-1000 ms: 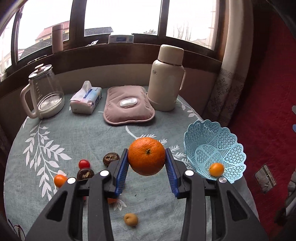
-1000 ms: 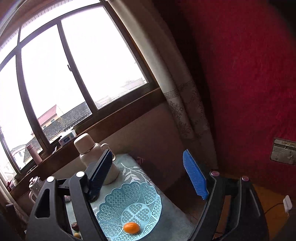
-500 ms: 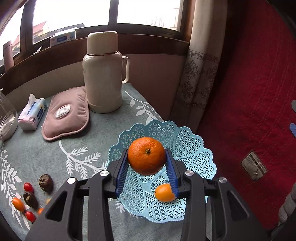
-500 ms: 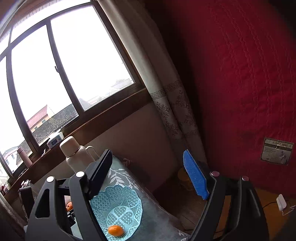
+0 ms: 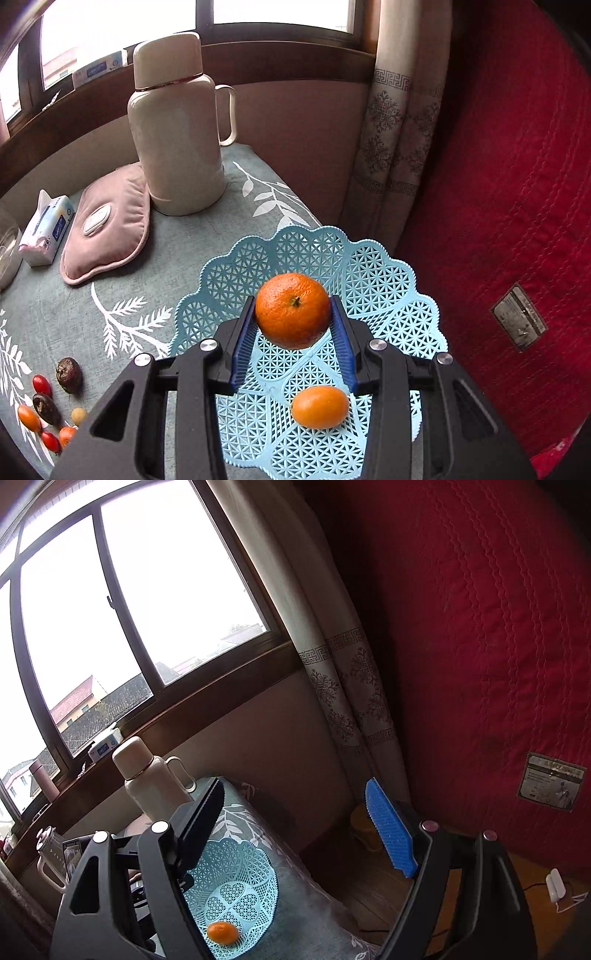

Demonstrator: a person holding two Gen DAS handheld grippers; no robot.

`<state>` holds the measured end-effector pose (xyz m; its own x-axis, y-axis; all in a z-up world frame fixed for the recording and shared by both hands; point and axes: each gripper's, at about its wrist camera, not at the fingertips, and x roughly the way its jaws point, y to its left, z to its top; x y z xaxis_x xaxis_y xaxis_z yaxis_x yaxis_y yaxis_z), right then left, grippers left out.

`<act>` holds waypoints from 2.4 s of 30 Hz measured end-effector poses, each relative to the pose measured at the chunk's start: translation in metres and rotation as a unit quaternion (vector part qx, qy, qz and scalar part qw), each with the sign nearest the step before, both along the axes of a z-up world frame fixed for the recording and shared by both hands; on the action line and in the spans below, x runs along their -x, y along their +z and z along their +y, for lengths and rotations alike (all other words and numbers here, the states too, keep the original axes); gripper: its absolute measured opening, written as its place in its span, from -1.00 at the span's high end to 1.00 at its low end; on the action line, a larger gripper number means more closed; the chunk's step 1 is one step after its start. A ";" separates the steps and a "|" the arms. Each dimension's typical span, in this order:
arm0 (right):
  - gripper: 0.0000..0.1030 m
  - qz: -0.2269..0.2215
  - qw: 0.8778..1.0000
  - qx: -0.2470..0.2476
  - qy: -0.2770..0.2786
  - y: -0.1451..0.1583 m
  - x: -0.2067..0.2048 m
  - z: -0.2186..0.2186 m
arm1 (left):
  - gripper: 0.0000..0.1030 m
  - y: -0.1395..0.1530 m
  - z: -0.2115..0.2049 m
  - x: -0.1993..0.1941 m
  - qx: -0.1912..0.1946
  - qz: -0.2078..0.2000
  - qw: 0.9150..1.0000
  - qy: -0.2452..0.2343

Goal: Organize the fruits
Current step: 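Carry the tangerine into the blue basket and open the left tool, then lift the left tool out of the basket back over the fruits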

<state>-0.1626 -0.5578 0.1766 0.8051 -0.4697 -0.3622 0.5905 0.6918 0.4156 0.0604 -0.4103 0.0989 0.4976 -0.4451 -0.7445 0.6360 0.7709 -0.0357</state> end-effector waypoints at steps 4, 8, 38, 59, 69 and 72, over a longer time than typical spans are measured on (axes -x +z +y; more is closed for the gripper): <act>-0.57 0.000 1.000 0.000 0.000 0.000 -0.001 0.000 | 0.24 -0.003 -0.002 -0.001 -0.002 0.004 1.000 -0.002; -0.57 -0.002 1.000 0.000 -0.001 0.000 0.000 -0.001 | 0.22 -0.005 -0.003 0.000 -0.002 0.006 1.000 -0.006; -0.75 -0.025 0.996 0.021 0.079 0.010 -0.016 0.037 | -0.90 0.066 0.098 0.014 0.046 -0.096 0.991 0.081; -0.75 -0.005 0.975 0.058 0.216 0.008 -0.065 0.144 | -0.90 0.070 0.212 0.022 0.023 -0.192 0.958 0.213; -0.75 0.040 0.957 0.082 0.276 -0.003 -0.081 0.196 | -0.90 0.061 0.256 0.024 0.025 -0.171 0.955 0.239; -0.75 0.063 0.946 0.081 0.309 -0.013 -0.090 0.217 | -0.90 0.058 0.275 0.023 0.030 -0.156 0.956 0.247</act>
